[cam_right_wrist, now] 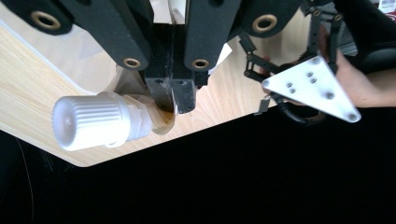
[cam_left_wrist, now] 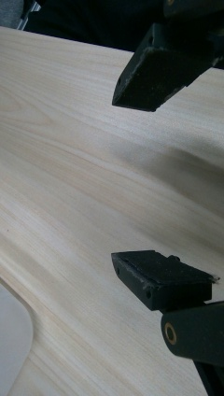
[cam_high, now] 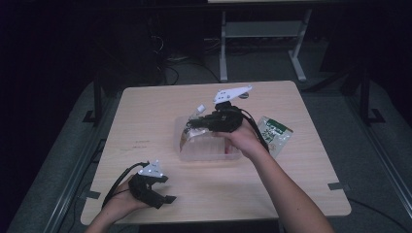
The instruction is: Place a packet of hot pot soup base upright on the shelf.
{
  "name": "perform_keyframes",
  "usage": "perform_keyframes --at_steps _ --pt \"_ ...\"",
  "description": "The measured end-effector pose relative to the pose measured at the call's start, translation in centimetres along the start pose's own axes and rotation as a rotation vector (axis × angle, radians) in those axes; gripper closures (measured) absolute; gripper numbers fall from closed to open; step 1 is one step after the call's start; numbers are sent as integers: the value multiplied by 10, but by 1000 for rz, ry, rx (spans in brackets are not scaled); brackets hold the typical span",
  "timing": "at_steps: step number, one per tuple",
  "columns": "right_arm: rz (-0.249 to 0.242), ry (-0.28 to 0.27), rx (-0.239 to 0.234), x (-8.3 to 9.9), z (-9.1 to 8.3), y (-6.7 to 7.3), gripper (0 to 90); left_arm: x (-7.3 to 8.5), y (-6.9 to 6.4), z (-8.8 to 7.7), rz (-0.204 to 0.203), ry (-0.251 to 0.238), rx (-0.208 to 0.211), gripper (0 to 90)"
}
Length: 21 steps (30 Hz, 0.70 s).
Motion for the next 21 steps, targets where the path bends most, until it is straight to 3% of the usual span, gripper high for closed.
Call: perform_keyframes --at_steps 14,21 --pt "9 45 29 -2 27 -14 899 2 2 -1 -5 0 -11 203" --pt "32 74 58 8 40 -22 898 2 3 0 -4 2 -8 203"
Point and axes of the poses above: each handheld gripper's, and its own axes: z roughly forward along the jaws, x roughly out of its underside, y roughly to its left, the point moved 6 cm from there along z, roughly forward along the jaws, and after that the axes turned 1 degree about z, right-handed, at the moved point
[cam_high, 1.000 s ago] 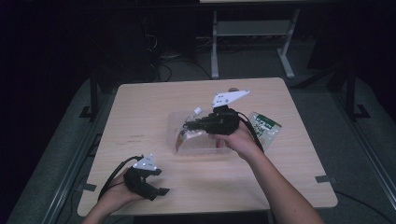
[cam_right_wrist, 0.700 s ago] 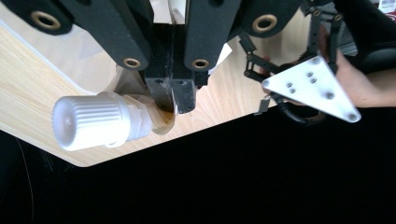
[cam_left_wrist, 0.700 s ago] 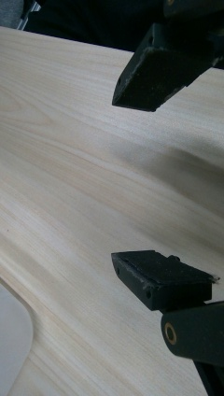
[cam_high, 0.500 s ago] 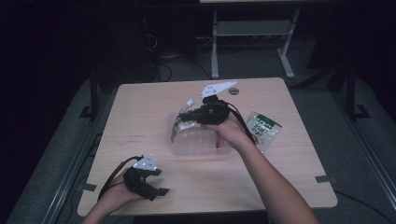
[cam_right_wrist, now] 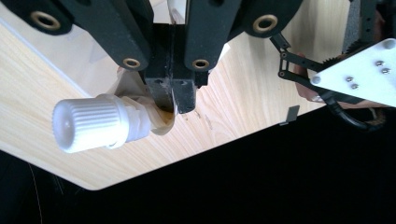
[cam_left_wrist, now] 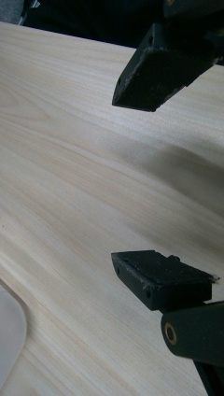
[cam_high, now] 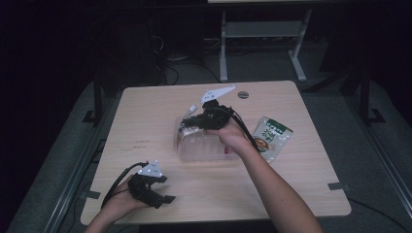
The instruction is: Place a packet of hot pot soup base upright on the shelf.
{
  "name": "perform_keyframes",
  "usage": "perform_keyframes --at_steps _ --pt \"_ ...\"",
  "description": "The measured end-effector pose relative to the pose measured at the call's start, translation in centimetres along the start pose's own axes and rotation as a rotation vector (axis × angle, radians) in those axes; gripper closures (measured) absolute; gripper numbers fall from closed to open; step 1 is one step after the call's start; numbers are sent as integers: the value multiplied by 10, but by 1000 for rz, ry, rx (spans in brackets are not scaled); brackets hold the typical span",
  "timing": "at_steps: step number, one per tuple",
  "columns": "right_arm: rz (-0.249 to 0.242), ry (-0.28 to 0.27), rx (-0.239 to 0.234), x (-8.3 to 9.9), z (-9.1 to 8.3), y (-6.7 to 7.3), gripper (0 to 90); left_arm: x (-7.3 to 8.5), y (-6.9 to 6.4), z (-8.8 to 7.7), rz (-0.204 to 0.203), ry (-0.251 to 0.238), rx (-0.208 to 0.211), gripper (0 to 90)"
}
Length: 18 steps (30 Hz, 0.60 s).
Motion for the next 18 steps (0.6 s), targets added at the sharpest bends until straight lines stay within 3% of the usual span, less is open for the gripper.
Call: perform_keyframes --at_steps 7,18 --pt "1 40 25 7 9 -3 898 1 0 1 -1 10 5 203" --pt "27 58 26 16 22 -8 896 2 0 0 2 16 7 204"
Point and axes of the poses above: each handheld gripper's, and its own axes: z roughly forward along the jaws, x roughly out of its underside, y roughly to its left, the point moved 6 cm from there along z, roughly forward along the jaws, and after that the axes turned 1 degree about z, right-handed, at the moved point
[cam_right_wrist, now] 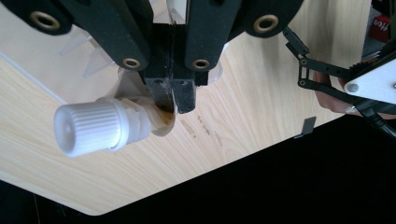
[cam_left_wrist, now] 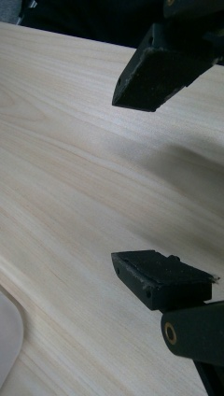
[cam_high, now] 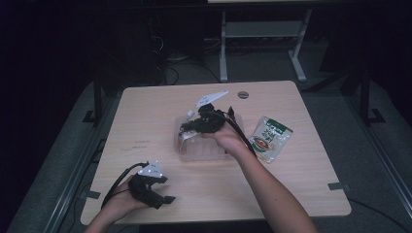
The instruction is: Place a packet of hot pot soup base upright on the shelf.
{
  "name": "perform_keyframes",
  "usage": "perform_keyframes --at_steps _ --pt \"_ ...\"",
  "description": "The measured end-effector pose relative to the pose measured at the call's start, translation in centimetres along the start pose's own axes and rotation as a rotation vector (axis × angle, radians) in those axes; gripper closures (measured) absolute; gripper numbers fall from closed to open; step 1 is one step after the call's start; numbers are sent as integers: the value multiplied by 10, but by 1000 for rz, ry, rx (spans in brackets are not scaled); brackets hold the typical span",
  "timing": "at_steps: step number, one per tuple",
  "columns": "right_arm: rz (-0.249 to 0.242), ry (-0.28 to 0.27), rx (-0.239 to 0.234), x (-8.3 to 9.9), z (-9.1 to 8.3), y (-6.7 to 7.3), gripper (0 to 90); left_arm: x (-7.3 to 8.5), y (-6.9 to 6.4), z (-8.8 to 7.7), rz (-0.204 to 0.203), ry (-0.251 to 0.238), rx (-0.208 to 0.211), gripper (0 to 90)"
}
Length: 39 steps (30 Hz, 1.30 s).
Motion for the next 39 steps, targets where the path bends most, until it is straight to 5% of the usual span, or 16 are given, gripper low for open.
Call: perform_keyframes --at_steps 10,17,18,25,39 --pt "23 17 -2 7 9 -1 852 0 -2 2 -10 0 5 204" --pt "37 -11 -4 2 3 1 609 0 -1 2 -9 5 6 205" --pt "45 -7 -3 2 -1 3 497 0 -1 3 -10 5 6 205" --pt "50 1 32 3 -19 8 322 -1 -1 2 -13 1 8 205" --pt "-14 6 64 30 -56 29 274 -1 -2 3 -20 5 11 205"
Point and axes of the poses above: each handheld gripper's, and its own axes: z roughly forward along the jaws, x roughly out of its underside, y roughly to its left, the point moved 6 cm from there along z, roughly forward along the jaws, and after that the axes turned 1 degree about z, right-handed, at the moved point
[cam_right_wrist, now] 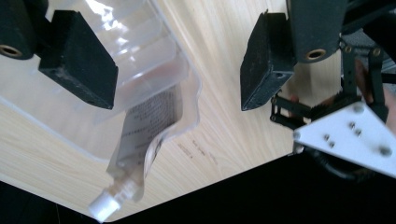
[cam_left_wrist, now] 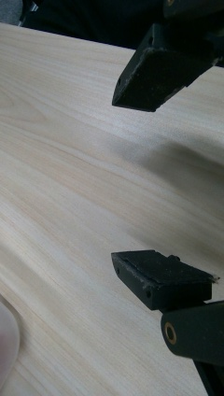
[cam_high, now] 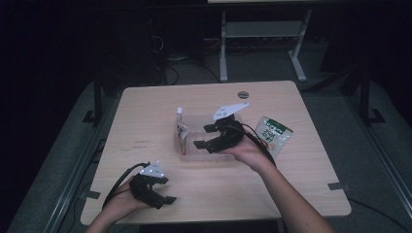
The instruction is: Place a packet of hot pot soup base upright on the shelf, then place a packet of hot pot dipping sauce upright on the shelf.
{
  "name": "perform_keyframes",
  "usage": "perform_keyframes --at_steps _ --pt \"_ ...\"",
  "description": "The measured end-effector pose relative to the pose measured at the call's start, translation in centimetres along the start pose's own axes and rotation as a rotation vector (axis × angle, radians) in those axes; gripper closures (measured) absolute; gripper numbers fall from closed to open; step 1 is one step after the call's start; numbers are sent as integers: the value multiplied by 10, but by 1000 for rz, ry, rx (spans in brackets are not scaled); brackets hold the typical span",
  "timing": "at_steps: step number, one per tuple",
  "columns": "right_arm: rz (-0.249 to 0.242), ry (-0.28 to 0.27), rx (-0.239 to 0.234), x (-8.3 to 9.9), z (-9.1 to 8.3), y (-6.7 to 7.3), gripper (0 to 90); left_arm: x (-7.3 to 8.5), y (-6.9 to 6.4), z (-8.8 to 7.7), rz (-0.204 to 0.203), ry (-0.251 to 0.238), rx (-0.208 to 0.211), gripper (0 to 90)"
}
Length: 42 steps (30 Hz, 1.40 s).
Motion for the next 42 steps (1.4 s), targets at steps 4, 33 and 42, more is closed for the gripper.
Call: perform_keyframes --at_steps 4,33,42 --pt "-26 3 -5 12 -7 4 279 -1 -1 0 -10 -9 -2 205" --pt "2 108 -4 134 -57 23 289 2 2 -2 -24 -16 -17 205" --pt "86 104 174 161 -92 -30 310 1 2 -3 -25 -22 -20 204"
Point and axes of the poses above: each handheld gripper's, and its own axes: z roughly forward along the jaws, x roughly out of its underside, y roughly to its left, the point moved 6 cm from there along z, roughly forward along the jaws, and after that the axes turned 1 degree about z, right-handed, at the moved point
